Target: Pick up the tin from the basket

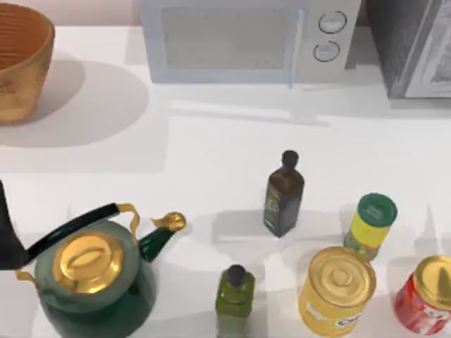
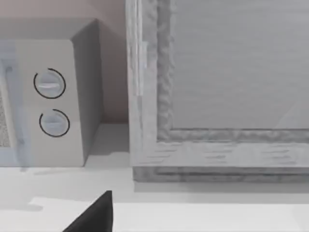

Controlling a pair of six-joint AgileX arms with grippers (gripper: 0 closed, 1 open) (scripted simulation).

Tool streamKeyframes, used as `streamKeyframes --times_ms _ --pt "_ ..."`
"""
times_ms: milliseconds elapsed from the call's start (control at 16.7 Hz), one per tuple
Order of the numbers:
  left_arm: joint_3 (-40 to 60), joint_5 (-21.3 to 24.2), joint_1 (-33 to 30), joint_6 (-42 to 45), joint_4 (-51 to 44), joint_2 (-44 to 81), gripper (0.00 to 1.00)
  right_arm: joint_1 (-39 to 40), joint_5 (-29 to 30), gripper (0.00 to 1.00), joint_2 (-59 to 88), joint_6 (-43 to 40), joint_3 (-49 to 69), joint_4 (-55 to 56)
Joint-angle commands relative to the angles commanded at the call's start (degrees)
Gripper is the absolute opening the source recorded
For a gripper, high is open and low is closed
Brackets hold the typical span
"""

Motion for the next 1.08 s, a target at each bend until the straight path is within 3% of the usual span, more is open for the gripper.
streamKeyframes --times_ms 240,480,720,1080 --pt "1.45 0.09 0.17 0.13 -0.67 1.51 1.00 0.00 0.00 1.00 0.00 0.00 0.00 0.00" --pt "10.20 0.65 1.14 0.94 -4.86 10.85 1.00 0.00 0.00 1.00 0.00 0.00 0.00 0.00" --pt "25.22 1.69 2.69 2.38 -12.26 27.03 1.00 0.00 0.00 1.00 0.00 0.00 0.00 0.00" --pt "55.43 3.87 5.65 5.35 -27.25 59.45 1.00 0.00 0.00 1.00 0.00 0.00 0.00 0.00"
